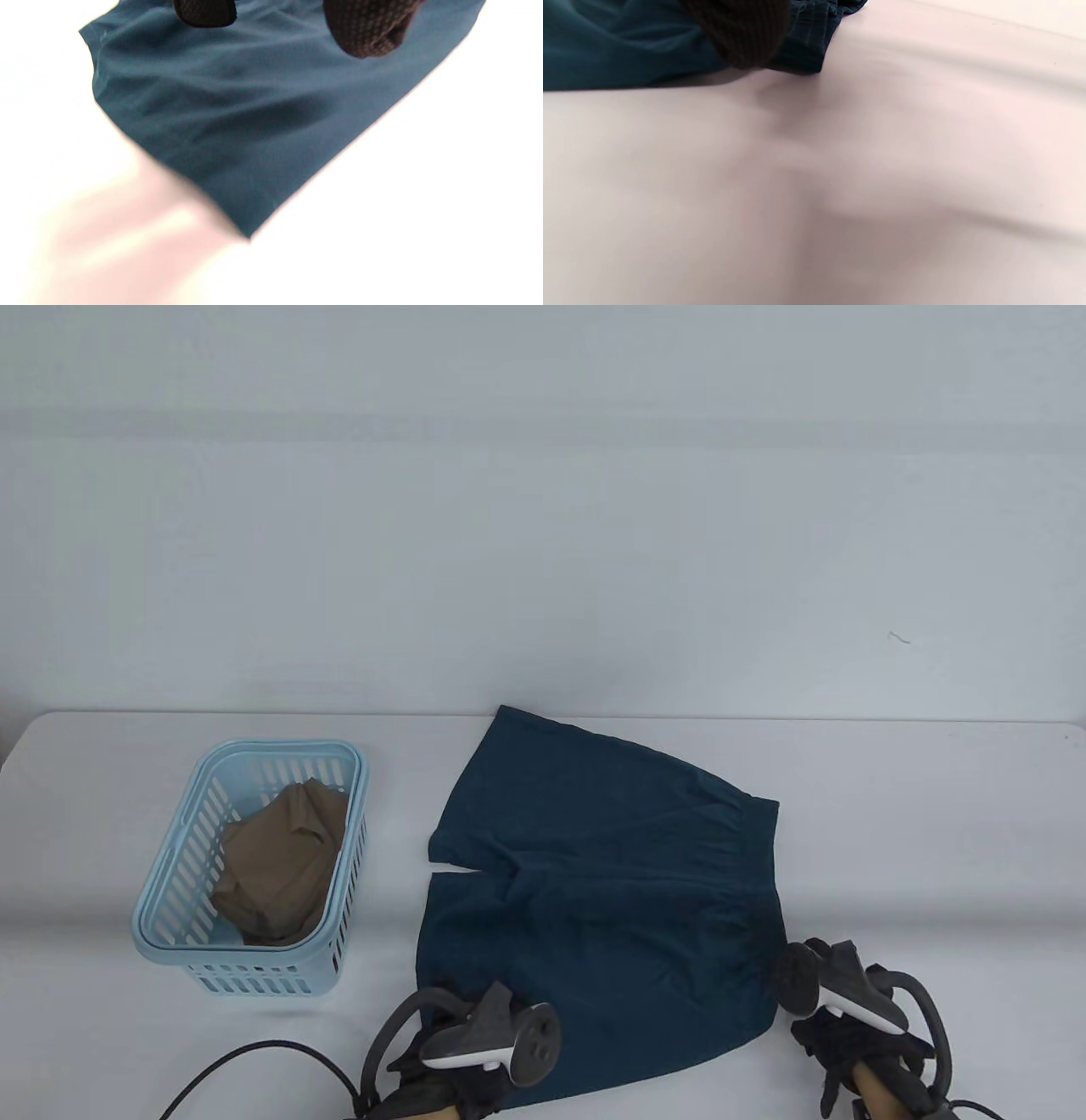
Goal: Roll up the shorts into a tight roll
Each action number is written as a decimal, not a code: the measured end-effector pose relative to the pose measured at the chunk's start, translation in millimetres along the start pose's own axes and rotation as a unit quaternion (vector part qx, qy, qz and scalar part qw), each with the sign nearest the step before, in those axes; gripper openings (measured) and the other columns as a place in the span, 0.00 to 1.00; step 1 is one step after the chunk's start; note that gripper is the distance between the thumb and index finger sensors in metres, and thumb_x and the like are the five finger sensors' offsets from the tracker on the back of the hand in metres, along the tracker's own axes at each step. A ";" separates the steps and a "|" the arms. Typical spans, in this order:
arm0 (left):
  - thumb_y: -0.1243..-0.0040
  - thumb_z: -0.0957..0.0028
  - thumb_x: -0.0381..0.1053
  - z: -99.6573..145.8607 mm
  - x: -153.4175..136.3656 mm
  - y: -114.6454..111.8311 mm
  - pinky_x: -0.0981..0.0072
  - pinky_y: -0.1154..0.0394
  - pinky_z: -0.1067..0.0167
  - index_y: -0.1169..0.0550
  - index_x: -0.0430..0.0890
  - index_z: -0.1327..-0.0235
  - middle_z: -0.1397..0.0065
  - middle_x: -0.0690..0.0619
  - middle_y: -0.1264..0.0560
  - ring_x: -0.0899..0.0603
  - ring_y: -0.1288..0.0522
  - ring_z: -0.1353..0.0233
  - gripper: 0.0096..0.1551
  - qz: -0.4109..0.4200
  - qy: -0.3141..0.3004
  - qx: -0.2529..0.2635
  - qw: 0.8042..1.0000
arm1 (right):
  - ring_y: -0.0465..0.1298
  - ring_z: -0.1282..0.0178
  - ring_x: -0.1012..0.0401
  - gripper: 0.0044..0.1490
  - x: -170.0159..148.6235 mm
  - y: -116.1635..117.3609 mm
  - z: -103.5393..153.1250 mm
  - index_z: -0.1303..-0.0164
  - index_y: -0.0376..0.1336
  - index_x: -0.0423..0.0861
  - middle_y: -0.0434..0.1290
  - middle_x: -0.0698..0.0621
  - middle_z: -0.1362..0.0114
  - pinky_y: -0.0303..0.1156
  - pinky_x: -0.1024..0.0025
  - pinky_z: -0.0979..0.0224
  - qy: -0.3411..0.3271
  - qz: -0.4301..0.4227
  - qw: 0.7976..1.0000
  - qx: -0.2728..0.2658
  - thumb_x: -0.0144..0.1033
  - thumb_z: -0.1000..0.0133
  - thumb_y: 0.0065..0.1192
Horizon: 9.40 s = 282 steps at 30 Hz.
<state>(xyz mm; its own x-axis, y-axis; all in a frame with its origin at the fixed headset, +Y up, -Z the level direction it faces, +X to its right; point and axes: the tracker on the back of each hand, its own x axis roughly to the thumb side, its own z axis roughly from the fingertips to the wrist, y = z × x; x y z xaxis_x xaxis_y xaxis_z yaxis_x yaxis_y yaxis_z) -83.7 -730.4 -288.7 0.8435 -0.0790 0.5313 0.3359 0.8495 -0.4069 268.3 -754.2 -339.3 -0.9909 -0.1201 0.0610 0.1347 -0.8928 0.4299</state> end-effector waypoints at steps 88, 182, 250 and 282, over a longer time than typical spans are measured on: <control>0.48 0.42 0.50 34.2 -126.0 163.8 0.27 0.40 0.31 0.21 0.46 0.40 0.29 0.41 0.22 0.33 0.22 0.31 0.21 0.240 0.108 0.278 0.924 | 0.76 0.39 0.47 0.27 -67.3 -70.9 1.7 0.35 0.68 0.43 0.77 0.42 0.38 0.61 0.39 0.28 -0.043 -0.409 0.902 -0.134 0.39 0.42 0.54; 0.56 0.39 0.53 -113.9 -10.2 23.7 0.24 0.52 0.31 0.38 0.45 0.25 0.18 0.43 0.44 0.29 0.46 0.18 0.30 0.202 0.115 0.011 0.973 | 0.51 0.16 0.42 0.35 59.5 -6.4 -27.9 0.22 0.55 0.44 0.54 0.41 0.17 0.48 0.37 0.22 -0.104 -0.124 0.986 0.031 0.41 0.40 0.48; 0.48 0.47 0.46 -227.9 -35.3 81.1 0.24 0.54 0.29 0.45 0.44 0.31 0.18 0.36 0.50 0.27 0.48 0.18 0.33 0.010 0.192 -0.047 0.980 | 0.45 0.25 0.42 0.39 117.0 11.1 -20.5 0.19 0.46 0.41 0.43 0.39 0.17 0.56 0.60 0.24 -0.293 -0.375 0.866 0.154 0.42 0.39 0.46; 0.47 0.45 0.51 -34.0 8.9 60.3 0.23 0.50 0.31 0.37 0.39 0.31 0.22 0.35 0.41 0.26 0.41 0.23 0.33 0.092 -0.074 0.195 0.974 | 0.61 0.29 0.43 0.30 93.2 -37.1 42.5 0.30 0.58 0.42 0.62 0.40 0.25 0.60 0.51 0.28 -0.270 -0.189 0.940 -0.093 0.36 0.42 0.54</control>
<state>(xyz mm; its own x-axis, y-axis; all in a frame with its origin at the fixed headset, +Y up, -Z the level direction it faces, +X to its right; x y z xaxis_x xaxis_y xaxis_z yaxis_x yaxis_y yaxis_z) -41.8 -697.6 -333.7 0.7953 0.1444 0.5888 -0.0244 0.9781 -0.2069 171.0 -713.8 -311.3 -0.8152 0.4142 0.4048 -0.2793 -0.8934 0.3518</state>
